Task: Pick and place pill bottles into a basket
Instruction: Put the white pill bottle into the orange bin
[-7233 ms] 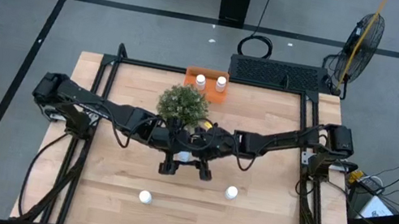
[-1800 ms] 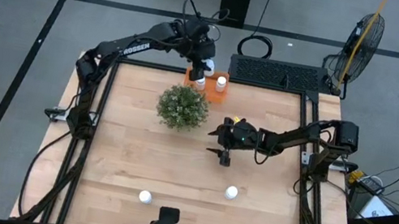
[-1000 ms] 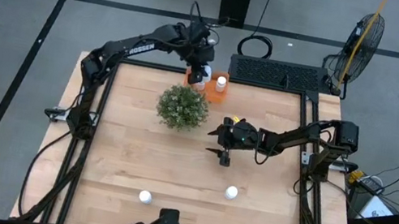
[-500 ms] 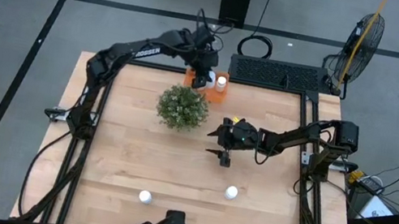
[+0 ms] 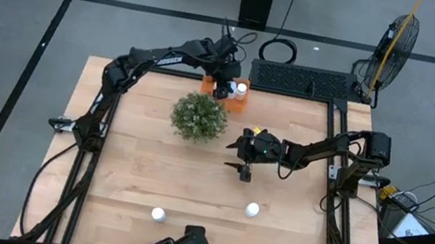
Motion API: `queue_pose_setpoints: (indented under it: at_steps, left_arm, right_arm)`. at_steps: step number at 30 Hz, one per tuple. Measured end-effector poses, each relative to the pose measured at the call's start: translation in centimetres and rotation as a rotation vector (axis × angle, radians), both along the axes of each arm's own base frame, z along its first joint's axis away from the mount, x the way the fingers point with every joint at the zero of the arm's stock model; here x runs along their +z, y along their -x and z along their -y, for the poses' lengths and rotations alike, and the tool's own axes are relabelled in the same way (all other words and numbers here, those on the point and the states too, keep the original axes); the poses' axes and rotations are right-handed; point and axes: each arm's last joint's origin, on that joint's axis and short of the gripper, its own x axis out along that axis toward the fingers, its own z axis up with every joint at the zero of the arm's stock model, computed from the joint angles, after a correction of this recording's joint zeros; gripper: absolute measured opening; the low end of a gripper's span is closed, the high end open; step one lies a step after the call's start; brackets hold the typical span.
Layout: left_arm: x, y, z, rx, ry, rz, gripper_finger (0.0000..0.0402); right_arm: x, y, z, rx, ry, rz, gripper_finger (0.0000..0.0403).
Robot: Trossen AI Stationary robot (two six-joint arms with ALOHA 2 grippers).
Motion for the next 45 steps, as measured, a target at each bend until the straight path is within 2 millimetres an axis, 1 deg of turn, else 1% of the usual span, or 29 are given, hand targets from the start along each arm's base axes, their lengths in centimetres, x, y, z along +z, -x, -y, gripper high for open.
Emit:
queue_pose_setpoints:
  at_steps: [4,10,15,23,34,38,39,40,43,45]
  left_arm:
    - [-0.6,0.0,-0.4,0.009,-0.007,-0.017,0.016]
    - [-0.6,0.7,-1.2,0.041,-0.007,-0.021,0.016]
    - [-0.7,0.8,-1.4,0.051,0.004,-0.018,0.016]
    - [-3.2,0.3,-1.7,0.045,0.036,-0.049,0.016]
    - [-3.5,0.1,-2.0,0.069,0.012,-0.042,0.016]
    - [-3.4,-0.2,-1.8,0.08,-0.001,-0.039,0.016]
    - [-3.4,-0.3,-1.7,0.082,-0.006,-0.037,0.0165]
    - [-3.4,-0.3,-1.7,0.084,-0.006,-0.036,0.018]
    - [-3.4,-0.5,-1.5,0.082,-0.006,-0.037,0.0242]
    - [-3.4,-0.6,-1.4,0.08,-0.005,-0.037,0.027]
  right_arm:
    - [0.0,0.0,0.0,0.0,0.0,0.0,0.027]
    - [0.0,0.0,0.0,0.0,0.0,-0.001,0.027]
    - [0.0,0.0,0.0,0.0,-0.001,-0.001,0.027]
    - [0.0,0.0,0.0,0.0,-0.001,-0.001,0.027]
    - [0.0,0.0,0.0,-0.001,-0.004,-0.001,0.027]
    - [0.0,0.0,0.0,-0.001,-0.004,-0.001,0.027]
    - [0.0,0.0,0.0,-0.001,-0.004,-0.001,0.027]
    - [0.0,0.0,0.0,-0.001,-0.004,-0.001,0.027]
    - [0.0,0.0,0.0,-0.001,-0.004,-0.001,0.027]
    - [0.0,0.0,0.0,-0.001,-0.004,-0.001,0.027]
